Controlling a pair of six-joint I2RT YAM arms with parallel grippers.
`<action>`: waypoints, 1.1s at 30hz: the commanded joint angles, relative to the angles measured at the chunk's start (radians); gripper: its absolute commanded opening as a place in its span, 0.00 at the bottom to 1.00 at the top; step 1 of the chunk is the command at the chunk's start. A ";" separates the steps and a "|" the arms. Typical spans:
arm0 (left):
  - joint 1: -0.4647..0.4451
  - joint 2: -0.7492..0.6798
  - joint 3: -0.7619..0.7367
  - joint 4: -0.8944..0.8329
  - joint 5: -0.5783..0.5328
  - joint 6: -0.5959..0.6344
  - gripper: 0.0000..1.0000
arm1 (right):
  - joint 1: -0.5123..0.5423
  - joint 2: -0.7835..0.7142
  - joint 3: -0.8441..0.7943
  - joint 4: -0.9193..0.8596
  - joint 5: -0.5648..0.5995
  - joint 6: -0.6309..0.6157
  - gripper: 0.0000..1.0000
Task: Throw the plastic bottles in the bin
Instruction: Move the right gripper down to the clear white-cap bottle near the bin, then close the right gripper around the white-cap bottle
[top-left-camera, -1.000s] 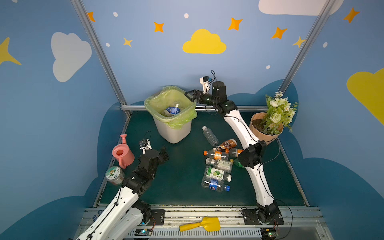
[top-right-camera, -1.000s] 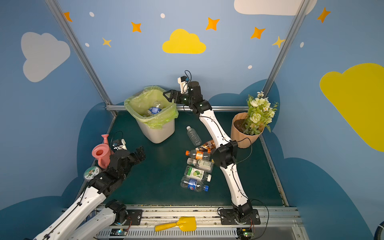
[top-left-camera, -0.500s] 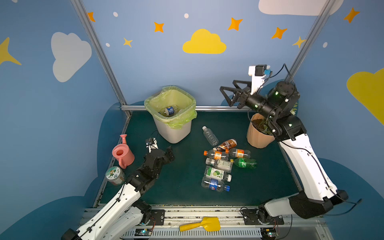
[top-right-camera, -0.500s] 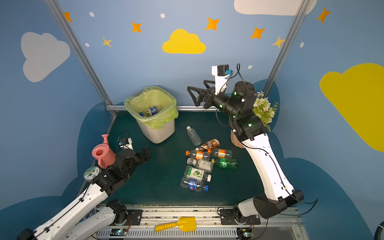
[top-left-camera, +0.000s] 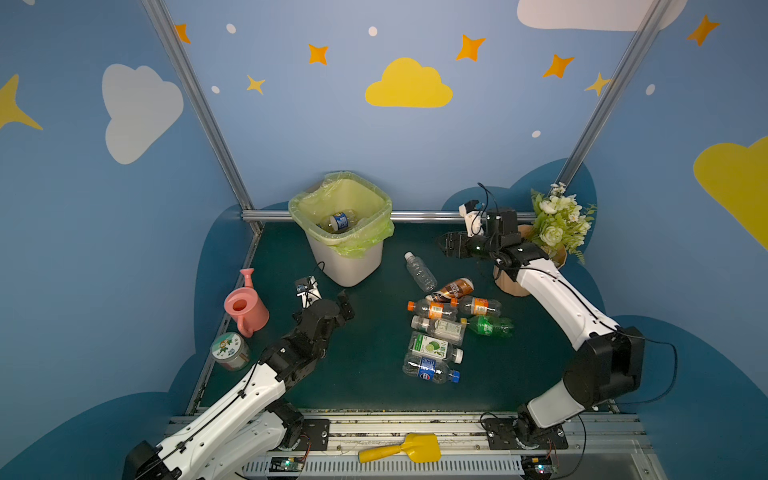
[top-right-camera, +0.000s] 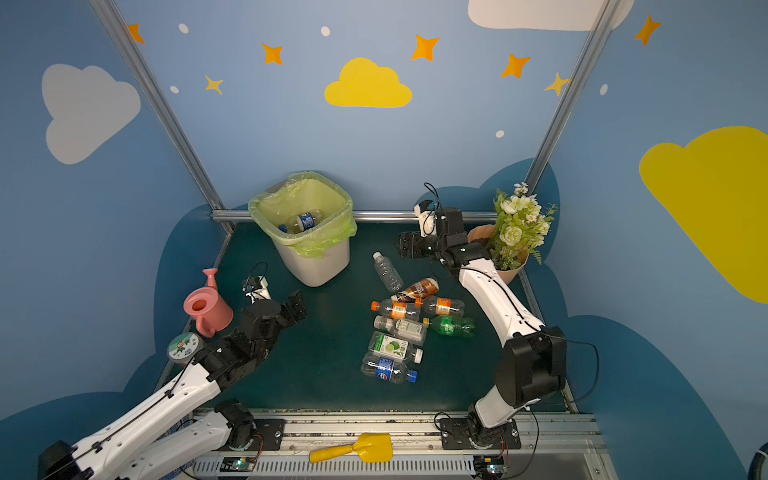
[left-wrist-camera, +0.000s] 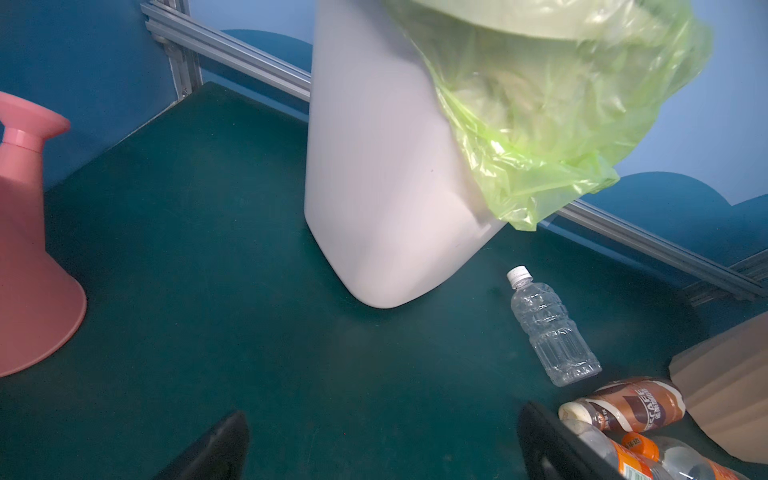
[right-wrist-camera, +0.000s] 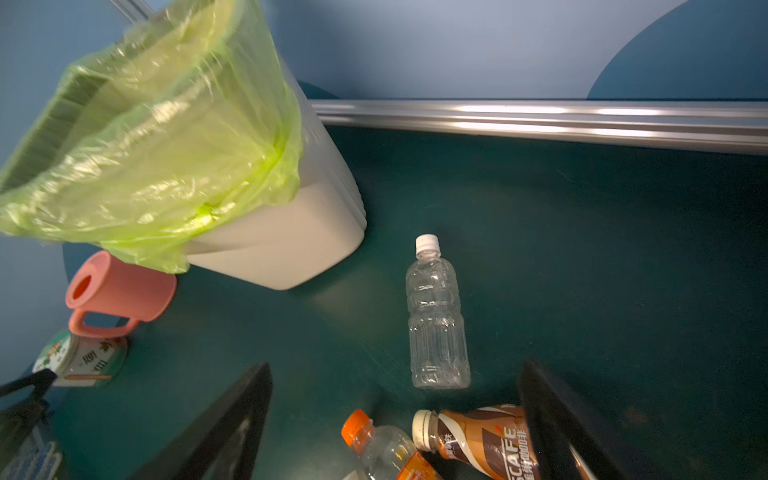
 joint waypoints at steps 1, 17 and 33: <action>-0.003 0.013 0.005 0.004 -0.018 -0.016 1.00 | 0.014 0.081 0.030 -0.056 -0.014 -0.038 0.85; 0.018 0.001 -0.011 0.000 -0.007 -0.002 1.00 | 0.067 0.468 0.278 -0.290 0.035 -0.129 0.81; 0.042 -0.033 -0.025 -0.022 0.000 0.003 1.00 | 0.129 0.703 0.504 -0.459 0.186 -0.187 0.75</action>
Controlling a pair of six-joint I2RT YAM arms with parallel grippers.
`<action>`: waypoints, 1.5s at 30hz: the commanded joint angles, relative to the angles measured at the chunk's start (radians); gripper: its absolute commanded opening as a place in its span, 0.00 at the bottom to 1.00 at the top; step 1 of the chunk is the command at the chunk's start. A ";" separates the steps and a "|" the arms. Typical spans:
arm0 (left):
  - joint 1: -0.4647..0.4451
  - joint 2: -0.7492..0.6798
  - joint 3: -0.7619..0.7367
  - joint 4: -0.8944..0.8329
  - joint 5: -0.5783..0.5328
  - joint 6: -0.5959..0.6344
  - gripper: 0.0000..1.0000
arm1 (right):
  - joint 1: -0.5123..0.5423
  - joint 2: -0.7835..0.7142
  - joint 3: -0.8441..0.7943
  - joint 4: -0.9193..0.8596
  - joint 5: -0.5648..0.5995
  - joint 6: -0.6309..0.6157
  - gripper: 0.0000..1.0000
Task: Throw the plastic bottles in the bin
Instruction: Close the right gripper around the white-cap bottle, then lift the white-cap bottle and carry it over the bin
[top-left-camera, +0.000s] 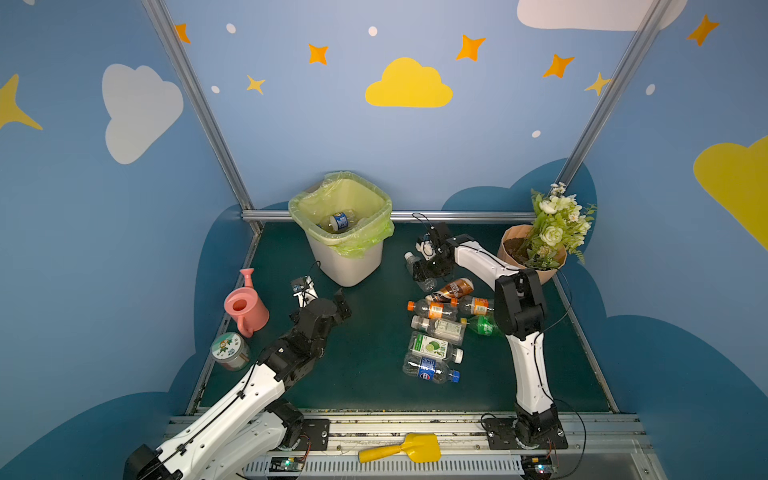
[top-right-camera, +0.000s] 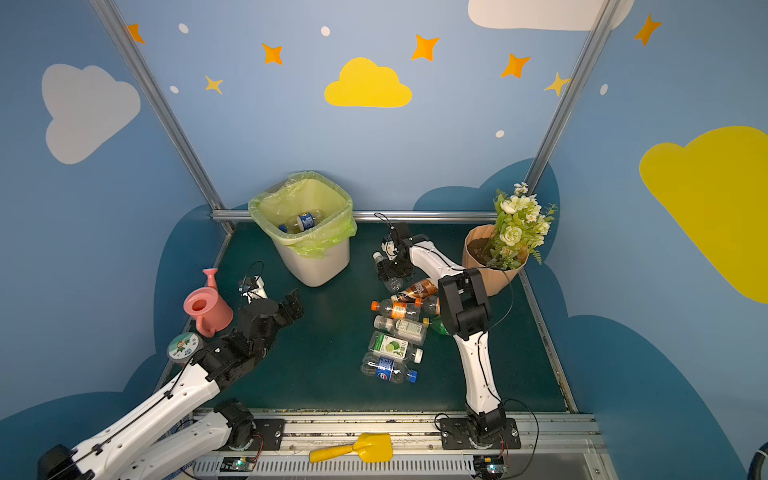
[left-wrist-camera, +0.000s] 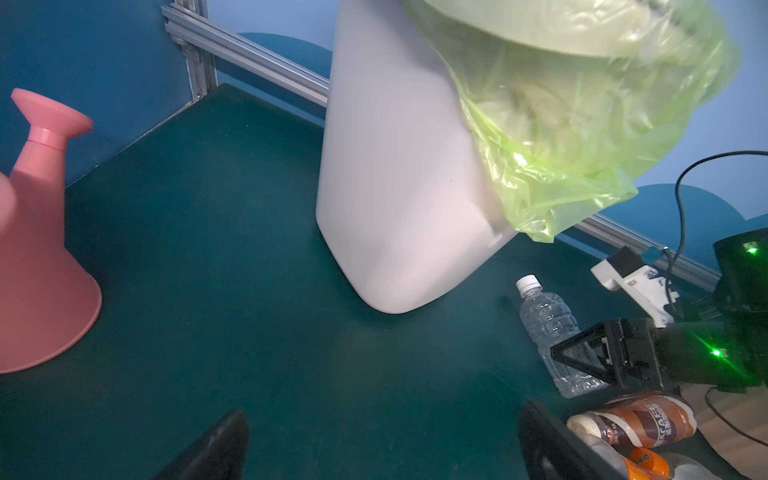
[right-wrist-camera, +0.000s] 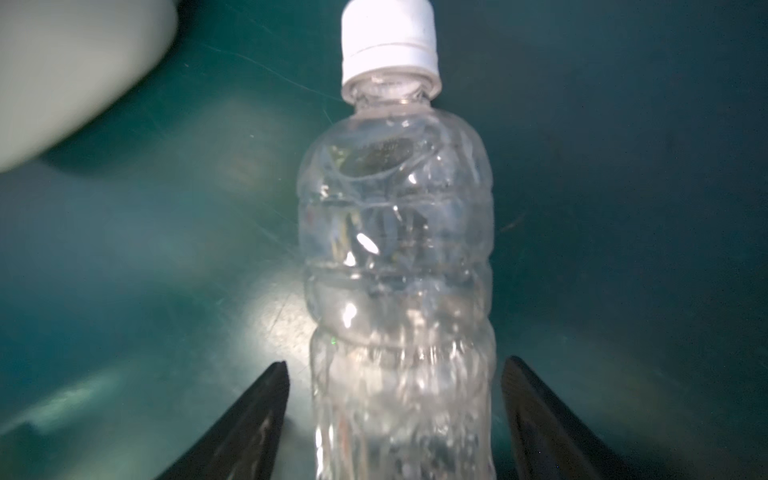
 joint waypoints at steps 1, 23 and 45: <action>0.007 -0.020 -0.021 -0.021 -0.004 0.005 1.00 | 0.017 0.035 0.046 -0.069 0.054 -0.025 0.72; 0.016 -0.088 -0.055 -0.050 -0.017 -0.012 1.00 | -0.017 -0.283 -0.146 0.169 -0.068 0.074 0.49; 0.027 -0.161 -0.069 -0.078 -0.035 -0.001 1.00 | 0.070 -0.537 0.062 0.635 -0.368 0.359 0.53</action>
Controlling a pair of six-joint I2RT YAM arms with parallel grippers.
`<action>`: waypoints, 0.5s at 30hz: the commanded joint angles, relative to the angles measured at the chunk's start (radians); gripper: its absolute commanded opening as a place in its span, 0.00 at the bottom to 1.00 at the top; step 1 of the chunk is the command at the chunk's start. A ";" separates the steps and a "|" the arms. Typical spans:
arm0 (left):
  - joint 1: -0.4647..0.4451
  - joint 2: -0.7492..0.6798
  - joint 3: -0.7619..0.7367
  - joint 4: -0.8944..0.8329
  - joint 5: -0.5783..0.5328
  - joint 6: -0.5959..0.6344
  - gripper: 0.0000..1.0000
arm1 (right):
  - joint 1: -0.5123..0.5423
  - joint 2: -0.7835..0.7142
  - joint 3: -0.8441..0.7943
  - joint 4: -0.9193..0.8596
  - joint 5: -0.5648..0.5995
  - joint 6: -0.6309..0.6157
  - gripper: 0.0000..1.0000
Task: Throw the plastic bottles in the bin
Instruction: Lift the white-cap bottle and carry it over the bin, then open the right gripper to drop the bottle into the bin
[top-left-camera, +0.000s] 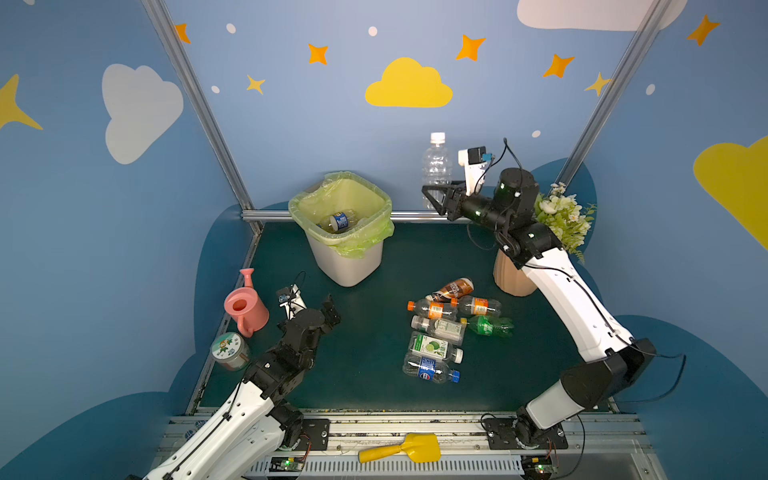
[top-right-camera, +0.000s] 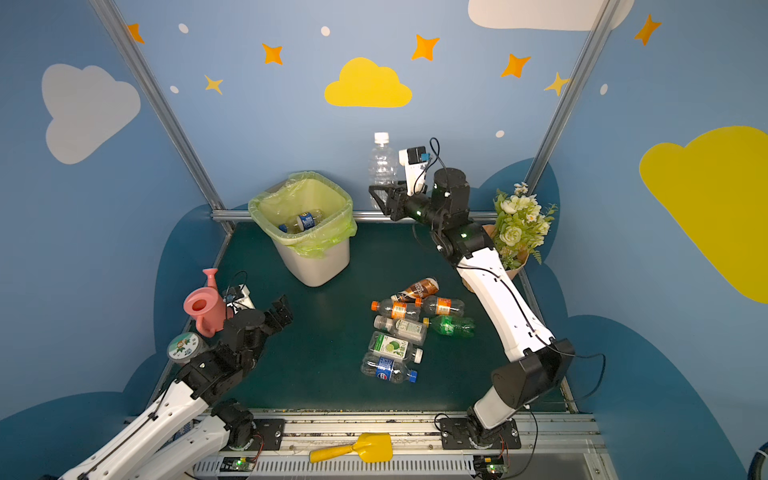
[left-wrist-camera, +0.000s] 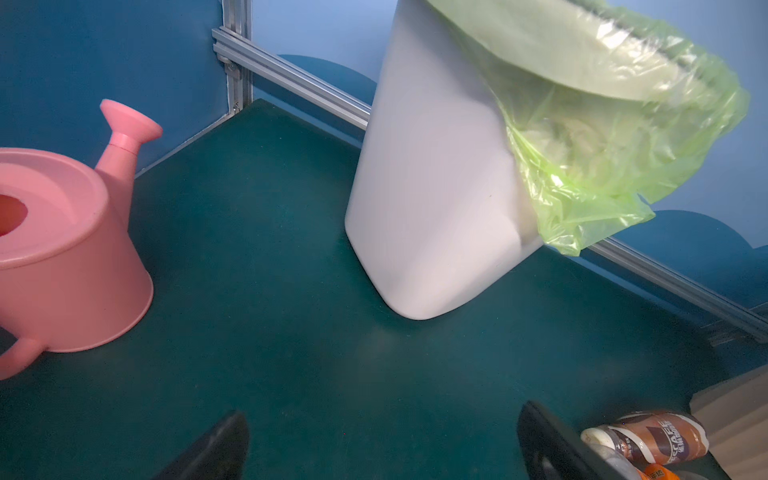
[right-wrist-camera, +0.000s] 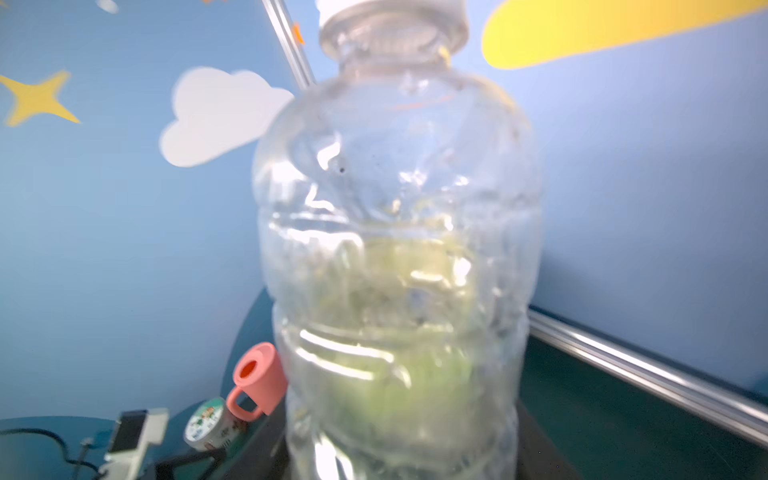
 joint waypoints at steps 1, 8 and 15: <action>0.006 -0.008 -0.008 -0.013 -0.007 0.006 1.00 | 0.055 0.158 0.159 0.024 -0.112 0.087 0.53; 0.007 -0.007 0.017 -0.035 -0.003 0.008 1.00 | 0.123 0.741 0.986 -0.397 -0.186 0.140 0.71; 0.008 -0.003 0.040 -0.070 0.012 0.001 1.00 | 0.069 0.655 0.831 -0.271 -0.085 0.196 0.92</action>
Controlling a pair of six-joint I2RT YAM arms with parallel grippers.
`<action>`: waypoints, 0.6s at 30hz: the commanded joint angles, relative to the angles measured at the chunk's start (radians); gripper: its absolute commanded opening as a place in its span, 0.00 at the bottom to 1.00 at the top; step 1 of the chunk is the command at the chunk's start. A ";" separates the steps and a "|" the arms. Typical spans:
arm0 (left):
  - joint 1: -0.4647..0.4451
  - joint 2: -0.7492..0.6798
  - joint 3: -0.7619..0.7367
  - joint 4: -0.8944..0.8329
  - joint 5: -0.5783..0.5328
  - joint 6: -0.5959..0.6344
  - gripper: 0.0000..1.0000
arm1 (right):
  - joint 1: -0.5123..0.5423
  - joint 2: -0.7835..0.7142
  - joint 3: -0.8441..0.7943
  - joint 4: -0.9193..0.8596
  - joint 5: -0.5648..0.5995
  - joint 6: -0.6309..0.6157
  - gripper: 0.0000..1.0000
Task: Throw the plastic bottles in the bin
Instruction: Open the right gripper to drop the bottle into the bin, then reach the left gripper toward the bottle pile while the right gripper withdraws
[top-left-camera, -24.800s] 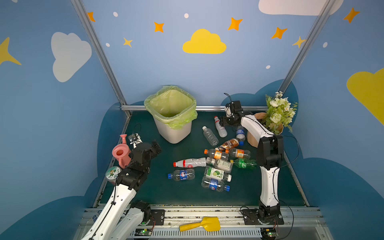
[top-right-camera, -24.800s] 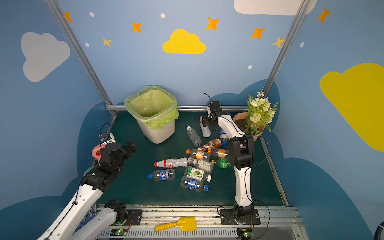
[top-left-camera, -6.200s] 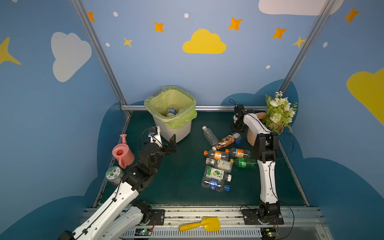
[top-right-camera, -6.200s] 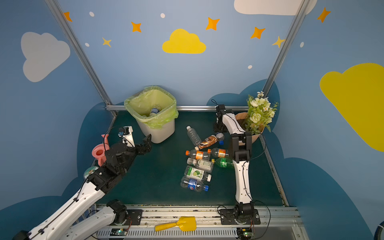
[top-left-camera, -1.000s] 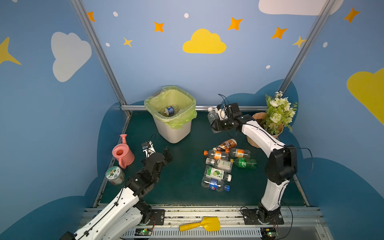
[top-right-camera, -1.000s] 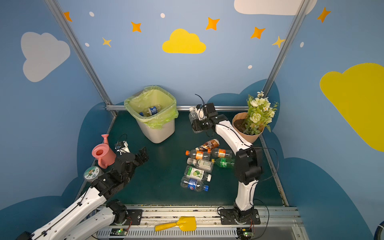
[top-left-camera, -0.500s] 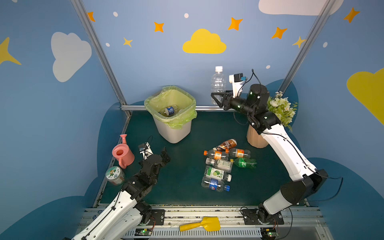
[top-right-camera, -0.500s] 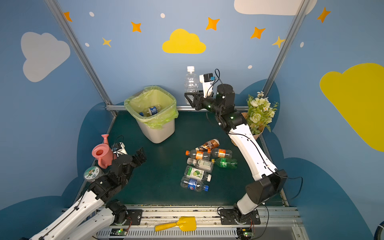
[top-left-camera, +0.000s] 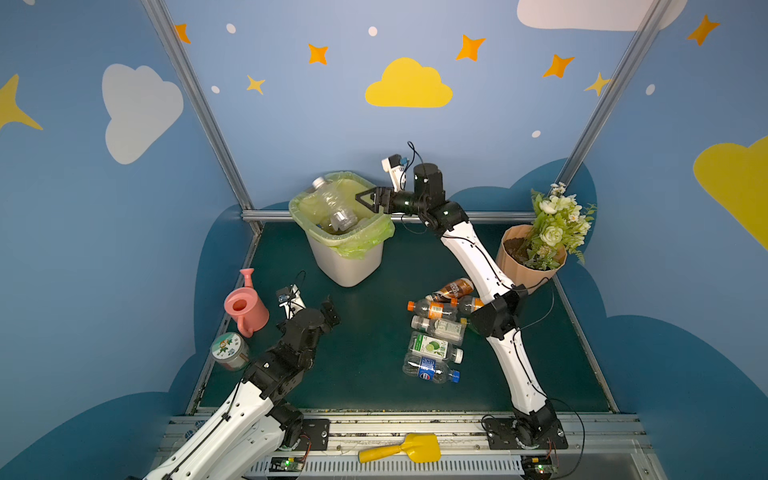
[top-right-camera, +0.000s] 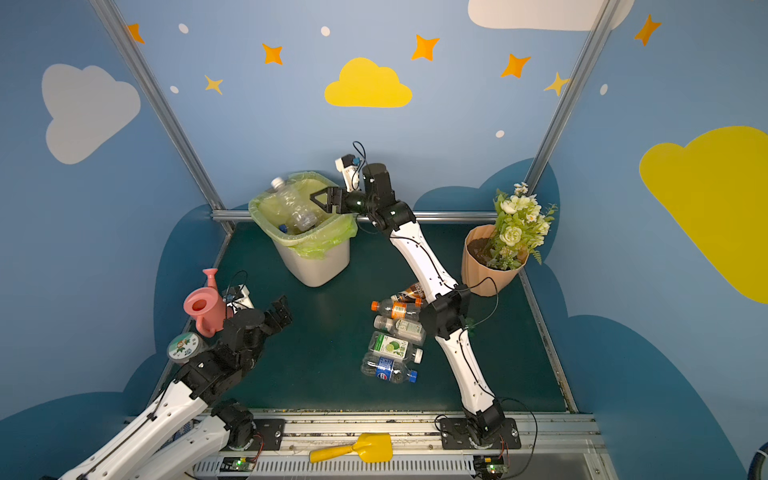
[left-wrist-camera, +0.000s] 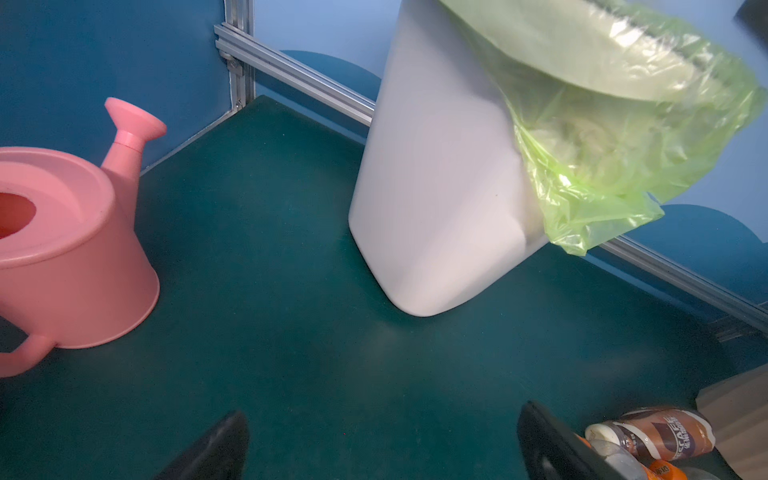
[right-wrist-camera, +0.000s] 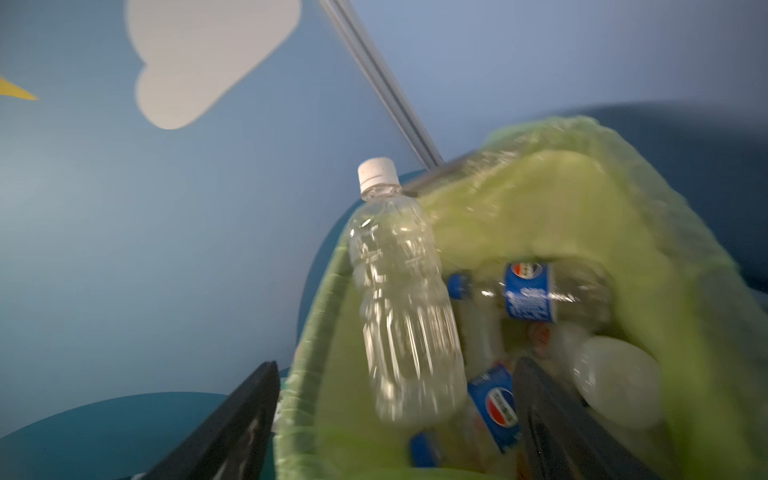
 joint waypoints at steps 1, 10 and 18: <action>0.004 -0.003 0.028 -0.037 0.006 0.000 1.00 | -0.028 -0.150 -0.015 -0.007 0.057 -0.012 0.94; 0.003 0.019 0.060 -0.036 0.035 0.013 1.00 | -0.056 -0.503 -0.344 -0.006 0.147 -0.202 0.96; -0.062 0.087 0.095 0.047 0.048 0.091 1.00 | -0.159 -0.862 -0.917 0.092 0.232 -0.289 0.97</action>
